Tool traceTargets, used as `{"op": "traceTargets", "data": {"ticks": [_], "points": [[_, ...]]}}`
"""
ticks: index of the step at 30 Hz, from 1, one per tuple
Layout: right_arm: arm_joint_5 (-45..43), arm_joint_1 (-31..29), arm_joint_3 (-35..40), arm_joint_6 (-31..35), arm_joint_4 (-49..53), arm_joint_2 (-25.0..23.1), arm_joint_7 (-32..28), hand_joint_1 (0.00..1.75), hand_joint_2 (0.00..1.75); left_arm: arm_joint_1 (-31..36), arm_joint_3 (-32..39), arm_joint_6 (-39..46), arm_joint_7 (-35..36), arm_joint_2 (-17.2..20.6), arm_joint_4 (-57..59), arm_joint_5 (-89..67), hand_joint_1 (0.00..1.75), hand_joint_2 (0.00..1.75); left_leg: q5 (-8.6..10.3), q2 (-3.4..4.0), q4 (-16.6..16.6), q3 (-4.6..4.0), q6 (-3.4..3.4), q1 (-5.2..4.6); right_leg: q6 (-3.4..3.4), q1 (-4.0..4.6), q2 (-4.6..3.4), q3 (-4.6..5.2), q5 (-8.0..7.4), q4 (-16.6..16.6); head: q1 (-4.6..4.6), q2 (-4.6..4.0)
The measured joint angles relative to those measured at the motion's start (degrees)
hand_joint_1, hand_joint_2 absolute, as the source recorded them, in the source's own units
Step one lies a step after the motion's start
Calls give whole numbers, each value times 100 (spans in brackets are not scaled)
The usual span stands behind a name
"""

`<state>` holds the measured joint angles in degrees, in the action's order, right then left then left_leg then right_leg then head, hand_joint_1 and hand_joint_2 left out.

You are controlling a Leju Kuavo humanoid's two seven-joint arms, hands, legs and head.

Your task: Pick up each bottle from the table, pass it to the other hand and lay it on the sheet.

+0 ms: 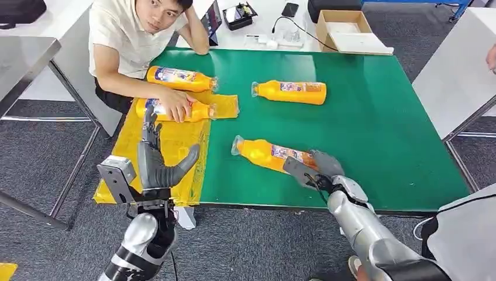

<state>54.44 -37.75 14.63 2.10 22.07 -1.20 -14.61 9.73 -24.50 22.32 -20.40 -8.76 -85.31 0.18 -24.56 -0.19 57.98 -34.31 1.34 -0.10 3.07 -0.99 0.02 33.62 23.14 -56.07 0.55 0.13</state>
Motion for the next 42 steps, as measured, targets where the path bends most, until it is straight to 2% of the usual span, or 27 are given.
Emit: {"op": "traceTargets", "data": {"ticks": [6, 14, 21, 24, 27, 29, 30, 31, 36, 38, 42], "points": [[-1056, 472, -353, -125, 322, -177, -1010, 175, 175, -117, -335, -665, 289, 166, 413, -752, 0, 175, -1, 1, -1, -6, -1, 2, -1, 1, -1, 7, 1, -2, 2, 0], [-2605, 1640, -136, 234, 2039, -426, -1276, 175, 175, -885, -387, -1498, 40, 20, 643, 303, 0, 175, 0, -14, -1, -71, -1, 1, 0, -1, 3, 60, 3, -3, 0, 0], [-3023, 2037, 87, 363, 2945, -422, -1317, 175, 175, -985, -453, -1546, 59, 0, 664, 588, 0, 175, 0, -14, -1, -79, -1, -2, 0, -3, 3, 67, 3, -1, 0, 0], [-3180, 2163, 325, 93, 3279, -396, -1328, 175, 175, -987, -542, -1605, -246, 4, 662, 418, 0, 175, 0, -11, -1, -78, -1, -1, 0, -2, 2, 67, 3, -2, 0, 0], [-3140, 2218, 618, -3, 3449, -402, -1348, 175, 175, -988, -621, -1660, -266, 4, 647, 387, 0, 175, 0, -12, -1, -78, -1, 1, 0, 0, 3, 68, 3, -2, 0, 0], [-3123, 2247, 767, -3, 3526, -409, -1350, 168, 175, -987, -636, -1666, -251, 4, 647, 389, 0, 175, 0, -13, -1, -79, -1, 1, 0, 0, 3, 68, 4, -3, 2, 0], [-3116, 2249, 819, -3, 3545, -411, -1354, 143, 175, -987, -638, -1695, -231, 4, 647, 417, 0, 175, 0, -13, -1, -79, -1, 1, 0, 0, 3, 68, 3, -3, 0, 0], [-3112, 2248, 885, -18, 3563, -413, -1372, 140, 175, -984, -636, -1763, -185, 4, 647, 507, 0, 175, 0, -12, -2, -79, -1, 1, 0, 0, 3, 68, 3, -3, 0, 0], [-3343, 2224, 1435, -693, 3528, -476, -1756, 140, 175, -836, -643, -2094, -8, -9, 673, 959, 0, 175, 0, -15, -1, -79, -1, 1, 0, -1, 4, 68, 3, -3, 0, 0], [-3424, 2224, 1564, -741, 3489, -522, -1809, 143, 175, -779, -643, -2123, -6, -33, 691, 1001, 0, 175, 1, -16, -1, -79, -1, 1, 0, -2, 4, 68, 3, -3, 2, 0], [-3481, 2195, 1673, -780, 3414, -531, -1848, 140, 175, -741, -643, -2145, 18, -46, 713, 1033, 0, 175, 0, -12, -1, -79, -1, 0, 0, -2, 3, 68, 3, -3, -2, 0]]}}
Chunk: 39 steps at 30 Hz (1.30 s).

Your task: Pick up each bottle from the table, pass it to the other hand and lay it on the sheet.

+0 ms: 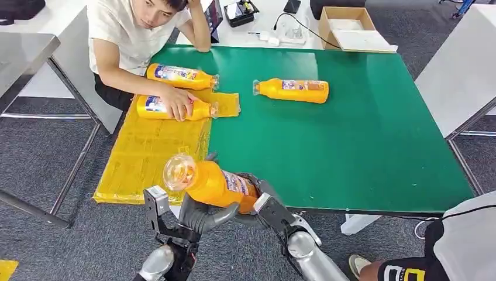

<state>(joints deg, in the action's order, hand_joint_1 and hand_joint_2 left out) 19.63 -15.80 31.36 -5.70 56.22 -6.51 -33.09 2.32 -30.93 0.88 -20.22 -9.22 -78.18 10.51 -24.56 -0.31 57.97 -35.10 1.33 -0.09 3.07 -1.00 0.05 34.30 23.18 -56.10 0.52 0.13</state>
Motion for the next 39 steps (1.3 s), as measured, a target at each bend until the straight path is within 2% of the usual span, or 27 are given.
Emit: {"op": "traceTargets", "data": {"ticks": [3, 7, 9, 10, 11, 12, 14, 15, 16, 17, 18, 26, 27, 32, 39], "points": [[-51, -30, 64, -59, -90, -13, -18, 134, 175, 12, 0, 9, 57, -9, 0, 156, 0, 175, 0, -2, 0, -1, 0, 0, 0, 0, 1, 1, 0, 0, 2, 0], [-142, -42, 136, -149, -289, -15, -125, 141, 175, 88, 0, 74, 162, -87, 0, 318, 0, 175, 0, -1, 0, -1, 0, 0, 0, 0, 0, 1, 0, 0, 2, 0], [-142, -54, 153, -149, -413, -15, -157, 136, 175, 122, 0, -11, 171, -112, 0, 498, 0, 175, 0, -1, 0, -1, 0, 0, 0, 0, 0, 1, 0, 0, 2, 0], [-142, -71, 164, -151, -464, -15, -186, 134, 175, 126, 0, -64, 171, -125, -4, 589, 168, 175, 0, -1, 0, 0, 0, 0, 0, 0, 0, 1, 0, 0, 4, 0], [-151, -92, 173, -166, -520, -17, -216, 136, 175, 132, 0, -107, 158, -131, -11, 654, 175, 175, 0, -1, 0, -1, 0, 0, 0, 0, 0, 2, 0, 0, 0, 0], [-151, -117, 175, -175, -555, -24, -238, 136, 175, 141, 2, -125, 143, -131, -13, 691, 175, 175, 0, 0, 0, -1, 0, 0, 0, 0, 0, 2, 0, 0, 4, 0], [-149, -168, 179, -190, -625, -50, -260, 126, 175, 159, 4, -131, 80, -133, -24, 702, 175, 175, 0, 0, 0, 0, 0, 0, 0, 1, 0, 2, 0, 0, 2, 0], [-144, -203, 186, -193, -658, -66, -269, 72, 175, 163, 7, -138, 9, -133, -35, 696, 175, 175, 0, 0, 0, 0, 0, 0, 0, 1, 0, 3, 0, 0, 2, 0], [-136, -229, 197, -193, -687, -74, -273, 44, 175, 162, 9, -153, -44, -131, -50, 687, 175, 175, 0, 0, 0, 0, 0, 0, 0, 1, 0, 4, 0, 0, 4, 0], [-131, -264, 208, -193, -726, -83, -275, 44, 175, 167, 11, -192, -91, -129, -65, 687, 175, 175, 0, 0, 0, 0, 0, 0, 0, 1, 0, 4, 0, 0, 2, 0], [-118, -298, 219, -190, -761, -85, -275, 0, 175, 181, 15, -225, -100, -127, -66, 691, 175, 175, 0, 0, 0, 0, 0, 0, 0, 1, 0, 4, 0, 0, 4, 0], [15, -287, 267, 144, -975, -92, -72, 0, 175, 264, 63, -206, 20, -125, -116, 744, 175, 175, 0, 1, 0, -5, 0, -1, 0, -1, 1, 5, 0, 0, 4, 0], [21, -284, 267, 154, -977, -92, -68, 0, 0, 269, 63, -199, 27, -125, -116, 746, 175, 175, 0, 2, 0, -5, 0, -1, 0, -1, 1, 5, 0, 0, 4, 0], [289, -151, 278, 571, -982, -90, 68, 0, 0, 316, 210, 79, 239, -107, -111, 820, 175, 175, 0, 0, 0, -5, 0, 0, 0, 1, 1, 6, 0, 0, 4, 0], [354, -9, 330, 656, -877, -90, 68, 0, 0, 379, 450, 236, 258, -28, -101, 724, 175, 175, 1, 0, 0, -5, -1, 1, 0, 1, 1, 7, 0, -1, 2, 0]]}}
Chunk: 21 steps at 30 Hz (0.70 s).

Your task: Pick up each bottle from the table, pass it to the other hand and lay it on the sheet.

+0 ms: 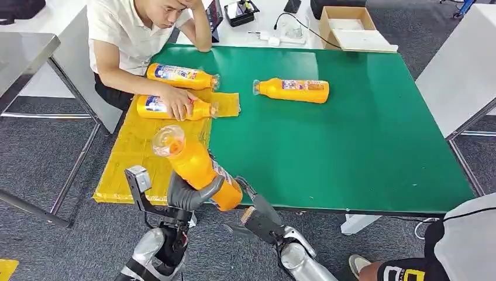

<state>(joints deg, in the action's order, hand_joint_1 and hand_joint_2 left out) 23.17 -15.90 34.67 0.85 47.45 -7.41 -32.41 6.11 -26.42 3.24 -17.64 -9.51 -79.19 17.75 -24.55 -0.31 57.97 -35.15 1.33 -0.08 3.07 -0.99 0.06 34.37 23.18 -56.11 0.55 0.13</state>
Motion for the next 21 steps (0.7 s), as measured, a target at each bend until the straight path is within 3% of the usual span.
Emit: {"op": "traceTargets", "data": {"ticks": [3, 5, 10, 13, 15, 21], "points": [[7, 24, 4, 4, 31, 0, 0, 0, 0, 0, 24, 11, 2, 0, 0, -17, 175, 175, 0, -2, 0, -1, 0, -1, 0, -1, 0, -1, 0, 1, -2, 0], [66, 45, 11, 75, 63, 0, 0, 0, 0, 28, 31, 522, 46, 20, 11, -546, 175, 175, 0, -1, 0, 0, 0, -2, 0, -2, 0, -1, 0, 1, -2, 0], [395, 239, 109, 243, 519, 50, -6, 0, 0, 285, 126, 2572, 23, 177, 314, -3826, 175, 175, 1, -4, 0, -1, -1, 0, 0, 1, 1, 0, 0, 0, 0, 0], [439, 276, 227, 157, 826, 66, -44, 0, 0, 565, 269, 3489, 425, 260, 678, -6173, 175, 175, 2, 0, 0, 0, -2, 3, 0, 2, 0, 0, 0, -2, 0, 0], [439, 274, 312, 103, 966, 66, -70, 0, 0, 753, 465, 3639, 720, 310, 952, -7424, 175, 175, 3, -1, 0, 2, -2, 3, -1, 2, 0, -1, 0, -2, 0, 0], [496, 198, 485, 101, 1043, 52, -116, 0, 0, 1447, 741, 3396, 1336, 411, 2104, -8802, 175, 175, 6, -1, 0, 1, 1, 2, 0, 0, 0, -4, -2, -2, 0, 0]]}}
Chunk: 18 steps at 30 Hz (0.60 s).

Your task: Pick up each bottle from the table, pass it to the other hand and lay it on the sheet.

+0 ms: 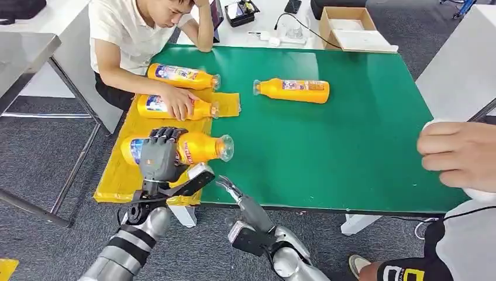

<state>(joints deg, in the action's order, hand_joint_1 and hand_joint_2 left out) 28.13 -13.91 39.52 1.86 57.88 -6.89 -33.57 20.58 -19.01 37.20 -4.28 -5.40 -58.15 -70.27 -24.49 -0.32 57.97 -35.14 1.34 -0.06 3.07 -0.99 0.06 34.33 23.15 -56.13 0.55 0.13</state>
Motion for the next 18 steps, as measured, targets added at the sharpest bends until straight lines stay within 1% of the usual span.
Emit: {"op": "traceTargets", "data": {"ticks": [4, 8, 14, 15, 17, 18], "points": [[9, -56, 102, -39, 0, -42, -26, 0, 0, 499, 76, -234, 372, 24, 848, -252, 173, 175, 0, -5, 0, -1, 1, 0, 0, 0, 2, 0, 0, 0, 0, 0], [-9, -157, 218, -120, -7, -102, -52, 0, 0, 1135, 81, -1105, 953, 103, 1976, -798, 173, 175, 0, 3, 0, 0, 0, 0, 0, 1, 0, 1, 0, -2, 0, 0], [-24, -213, 291, -155, -9, -133, -59, 0, 0, 1542, 83, -1373, 1027, 157, 2767, -828, 175, 175, 1, -1, 0, -3, 0, 1, 0, 1, 0, 3, 0, -3, -2, 0], [-26, -222, 299, -168, -11, -140, -66, 0, 0, 1591, 83, -1509, 1040, 160, 2869, -848, 154, 175, 1, -1, 0, -3, 0, 1, 0, 1, 0, 3, 1, -3, -2, 0], [-31, -232, 312, -192, -11, -157, -79, 0, 0, 1682, 83, -1791, 1079, 160, 3044, -868, 44, 175, 0, -1, 0, -4, 0, 1, 0, 1, 0, 3, 1, -2, -2, 0], [-35, -245, 321, -208, -20, -166, -81, 0, 0, 1737, 81, -1903, 1088, 160, 3146, -879, 17, 175, 1, -1, 0, -5, 0, 1, 0, 1, 0, 4, 0, -1, -2, 0]]}}
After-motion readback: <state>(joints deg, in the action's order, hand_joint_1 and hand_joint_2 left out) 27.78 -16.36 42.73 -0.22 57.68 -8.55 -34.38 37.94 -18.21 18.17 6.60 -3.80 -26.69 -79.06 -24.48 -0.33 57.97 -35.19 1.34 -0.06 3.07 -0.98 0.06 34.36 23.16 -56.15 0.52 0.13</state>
